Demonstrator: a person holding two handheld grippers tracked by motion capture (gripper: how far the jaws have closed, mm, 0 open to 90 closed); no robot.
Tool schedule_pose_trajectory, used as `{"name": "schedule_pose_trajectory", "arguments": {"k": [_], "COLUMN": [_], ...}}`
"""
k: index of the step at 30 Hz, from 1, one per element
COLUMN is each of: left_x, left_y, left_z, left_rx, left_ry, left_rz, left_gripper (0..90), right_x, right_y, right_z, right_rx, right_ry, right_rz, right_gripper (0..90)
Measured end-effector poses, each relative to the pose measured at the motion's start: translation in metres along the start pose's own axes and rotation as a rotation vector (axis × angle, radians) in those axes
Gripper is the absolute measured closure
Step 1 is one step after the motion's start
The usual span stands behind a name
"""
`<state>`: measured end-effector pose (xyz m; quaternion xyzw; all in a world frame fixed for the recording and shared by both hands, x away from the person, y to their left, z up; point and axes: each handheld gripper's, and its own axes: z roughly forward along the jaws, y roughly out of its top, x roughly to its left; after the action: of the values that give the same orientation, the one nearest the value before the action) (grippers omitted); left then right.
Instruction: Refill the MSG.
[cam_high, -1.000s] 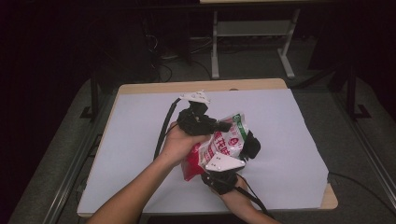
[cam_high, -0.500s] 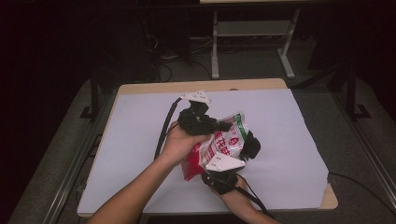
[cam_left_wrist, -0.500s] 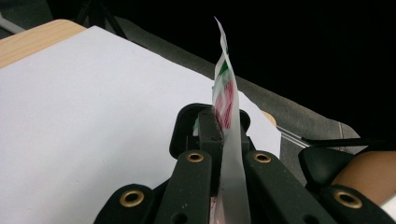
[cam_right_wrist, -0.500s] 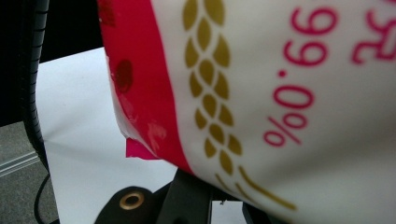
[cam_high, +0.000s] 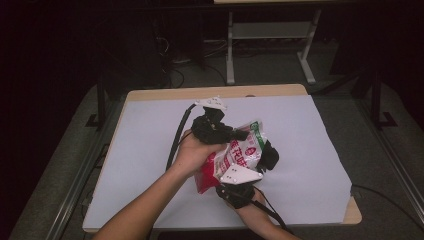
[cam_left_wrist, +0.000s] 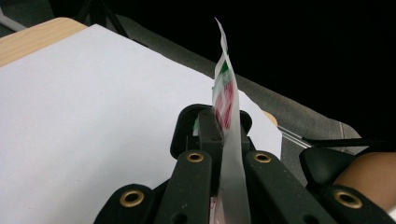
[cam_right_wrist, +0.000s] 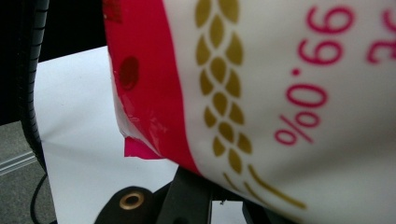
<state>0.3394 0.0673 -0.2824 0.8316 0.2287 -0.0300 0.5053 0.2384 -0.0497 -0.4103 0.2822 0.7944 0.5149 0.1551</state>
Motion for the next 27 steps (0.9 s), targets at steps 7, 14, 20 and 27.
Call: {"name": "schedule_pose_trajectory", "arguments": {"k": [7,14,20,27], "left_x": [-0.0003,-0.0023,-0.0021,-0.0025], "left_y": [0.0004,0.0022,0.0032,0.0061], "left_z": [0.0009,0.0017,0.0023,0.0044], "left_rx": [0.01,0.014,0.027,0.04], "left_ry": [-0.005,-0.01,-0.005,0.0], "left_rz": [0.004,0.006,0.003,0.002], "left_gripper": [90.0,90.0,90.0,90.0], "right_x": [-0.0004,-0.0052,-0.0069,-0.0084], "right_y": [0.0004,0.0013,0.0017,0.0023], "right_z": [-0.0006,-0.0015,-0.0011,-0.0018], "right_rx": [0.003,0.002,0.002,-0.005], "right_ry": [0.012,0.061,0.082,0.09], "right_rz": [-0.016,0.001,0.003,0.014], "right_gripper": [90.0,90.0,90.0,90.0]}}
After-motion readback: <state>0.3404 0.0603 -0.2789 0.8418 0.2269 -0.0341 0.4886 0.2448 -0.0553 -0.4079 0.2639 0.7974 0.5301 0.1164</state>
